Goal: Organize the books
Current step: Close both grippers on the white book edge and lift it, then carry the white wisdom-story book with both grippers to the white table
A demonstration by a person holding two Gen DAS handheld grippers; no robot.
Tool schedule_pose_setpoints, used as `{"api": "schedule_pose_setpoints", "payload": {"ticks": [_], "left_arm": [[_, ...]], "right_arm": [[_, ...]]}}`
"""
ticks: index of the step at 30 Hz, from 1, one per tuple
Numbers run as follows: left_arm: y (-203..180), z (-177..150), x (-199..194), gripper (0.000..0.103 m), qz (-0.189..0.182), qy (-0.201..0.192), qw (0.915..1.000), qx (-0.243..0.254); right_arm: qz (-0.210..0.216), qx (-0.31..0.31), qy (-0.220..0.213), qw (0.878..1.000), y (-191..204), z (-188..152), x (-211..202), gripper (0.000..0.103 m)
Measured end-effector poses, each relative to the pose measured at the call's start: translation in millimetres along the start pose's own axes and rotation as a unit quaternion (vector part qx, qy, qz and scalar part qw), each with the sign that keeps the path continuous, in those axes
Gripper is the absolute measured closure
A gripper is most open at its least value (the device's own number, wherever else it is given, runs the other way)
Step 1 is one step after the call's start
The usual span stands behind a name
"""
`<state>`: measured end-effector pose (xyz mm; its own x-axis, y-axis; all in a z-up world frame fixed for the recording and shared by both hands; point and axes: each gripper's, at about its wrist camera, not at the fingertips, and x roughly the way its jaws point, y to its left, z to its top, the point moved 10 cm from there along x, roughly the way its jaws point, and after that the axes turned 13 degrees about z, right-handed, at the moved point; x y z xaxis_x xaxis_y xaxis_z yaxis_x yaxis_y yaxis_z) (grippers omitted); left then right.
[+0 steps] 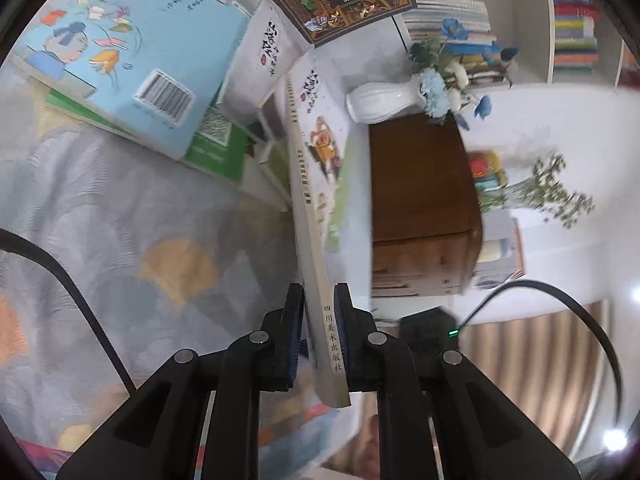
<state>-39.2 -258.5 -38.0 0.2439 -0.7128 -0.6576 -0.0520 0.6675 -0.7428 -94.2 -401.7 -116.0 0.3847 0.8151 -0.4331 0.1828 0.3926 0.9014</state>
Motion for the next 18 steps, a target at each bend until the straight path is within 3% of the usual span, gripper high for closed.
{"api": "schedule_pose_setpoints", "payload": {"ticks": [6,9,11,13,16,18], "left_arm": [[4,-4,3,0.091,-0.023,0.028,0.9984,-0.043],[8,-5,5,0.091,-0.001,0.029,0.999,-0.035],[14,-3,5,0.091,0.022,0.031,0.9988,-0.029],[19,-3,6,0.091,0.048,0.03,0.9983,-0.016],[23,-7,7,0.091,0.111,0.023,0.9928,0.039],[20,-11,6,0.091,0.142,0.017,0.9869,0.075]], "right_arm": [[0.111,0.085,0.005,0.99,-9,-4,16,0.041],[0.119,0.072,-0.005,0.99,1,3,15,0.061],[0.097,0.042,-0.015,0.994,7,7,11,0.077],[0.071,0.016,-0.017,0.997,11,8,9,0.079],[-0.015,-0.069,-0.021,0.997,22,10,10,0.082],[-0.09,-0.157,-0.015,0.983,38,9,12,0.082]]}}
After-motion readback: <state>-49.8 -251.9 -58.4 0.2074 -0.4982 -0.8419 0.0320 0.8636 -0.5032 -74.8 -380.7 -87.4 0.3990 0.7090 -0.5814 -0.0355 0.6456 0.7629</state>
